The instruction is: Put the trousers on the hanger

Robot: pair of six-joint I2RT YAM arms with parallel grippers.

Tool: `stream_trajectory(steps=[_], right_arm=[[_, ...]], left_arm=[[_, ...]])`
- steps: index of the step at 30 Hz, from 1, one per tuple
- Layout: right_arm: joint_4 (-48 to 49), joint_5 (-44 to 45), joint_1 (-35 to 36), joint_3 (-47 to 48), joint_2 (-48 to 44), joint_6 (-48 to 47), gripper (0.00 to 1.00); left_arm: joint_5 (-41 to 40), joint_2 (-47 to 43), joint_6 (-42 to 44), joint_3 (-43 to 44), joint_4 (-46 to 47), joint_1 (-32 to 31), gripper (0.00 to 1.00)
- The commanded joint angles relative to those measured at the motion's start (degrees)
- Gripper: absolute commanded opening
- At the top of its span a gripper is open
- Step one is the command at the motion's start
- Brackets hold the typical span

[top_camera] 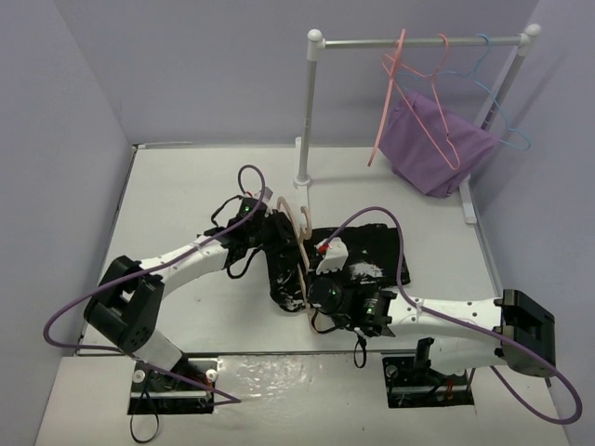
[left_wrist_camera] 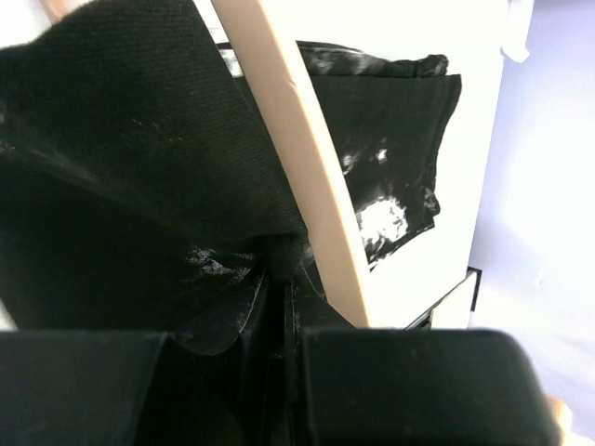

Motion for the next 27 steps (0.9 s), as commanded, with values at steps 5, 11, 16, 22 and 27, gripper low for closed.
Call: stream_trajectory(steps=[5, 11, 16, 22, 27], right_arm=[[2.72, 0.5, -2.54, -2.44, -4.5, 3.14, 0.0], [3.22, -2.3, -4.79, -5.63, -6.78, 3.5, 0.0], [3.17, -4.59, -7.44, -7.47, -8.97, 3.47, 0.0], [2.44, -5.24, -7.93, -7.4, -9.28, 2.66, 0.0], [2.37, -6.19, -8.23, -6.28, -8.16, 1.13, 0.0]], left_arm=[[3.39, 5.69, -4.04, 2.01, 21.73, -4.31, 0.0], [7.5, 9.3, -2.1, 3.97, 24.23, -5.4, 0.12], [3.35, 5.09, 7.41, 5.23, 12.49, -5.44, 0.44], [-4.34, -2.85, 16.78, 7.44, -3.1, -4.54, 0.67], [-8.53, -8.21, 22.56, 7.36, -12.82, -3.69, 0.64]])
